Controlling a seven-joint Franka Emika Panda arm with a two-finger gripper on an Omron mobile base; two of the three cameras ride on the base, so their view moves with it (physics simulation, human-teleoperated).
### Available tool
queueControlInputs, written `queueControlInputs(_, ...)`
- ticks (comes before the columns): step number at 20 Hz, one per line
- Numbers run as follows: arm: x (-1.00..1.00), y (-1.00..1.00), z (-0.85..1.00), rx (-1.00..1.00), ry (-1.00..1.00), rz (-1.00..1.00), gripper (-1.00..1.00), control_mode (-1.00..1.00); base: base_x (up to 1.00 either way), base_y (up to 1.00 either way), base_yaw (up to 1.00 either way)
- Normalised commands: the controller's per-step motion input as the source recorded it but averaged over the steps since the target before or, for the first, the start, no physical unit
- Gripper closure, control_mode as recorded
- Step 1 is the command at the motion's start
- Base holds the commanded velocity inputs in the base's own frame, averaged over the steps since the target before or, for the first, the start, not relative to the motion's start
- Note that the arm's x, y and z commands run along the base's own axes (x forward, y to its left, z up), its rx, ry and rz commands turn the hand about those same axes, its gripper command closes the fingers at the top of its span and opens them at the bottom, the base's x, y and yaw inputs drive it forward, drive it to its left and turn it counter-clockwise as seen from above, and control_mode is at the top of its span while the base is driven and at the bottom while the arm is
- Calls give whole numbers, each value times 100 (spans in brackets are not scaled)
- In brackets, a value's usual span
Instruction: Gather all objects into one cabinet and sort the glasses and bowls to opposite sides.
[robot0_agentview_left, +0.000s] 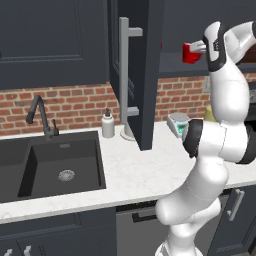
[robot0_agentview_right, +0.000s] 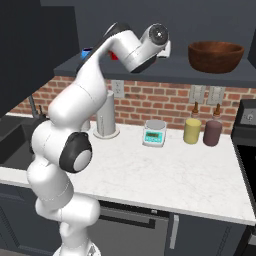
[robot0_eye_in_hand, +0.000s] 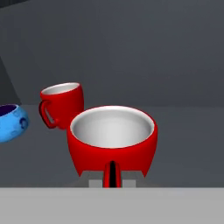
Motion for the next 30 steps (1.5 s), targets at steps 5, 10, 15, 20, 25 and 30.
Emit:
queueControlInputs(5,-2,73,1,0,1,15,100,-100,0,0,0)
queueControlInputs(10,-7,71,0,-2,1,6,100,-100,0,0,0)
queueControlInputs(15,-1,52,0,-4,0,1,100,-100,0,0,0)
queueControlInputs(20,0,29,0,-3,0,0,100,-100,0,0,0)
queueControlInputs(25,0,28,0,-4,0,0,100,-100,0,0,0)
queueControlInputs(30,0,22,0,0,0,0,100,-100,0,0,0)
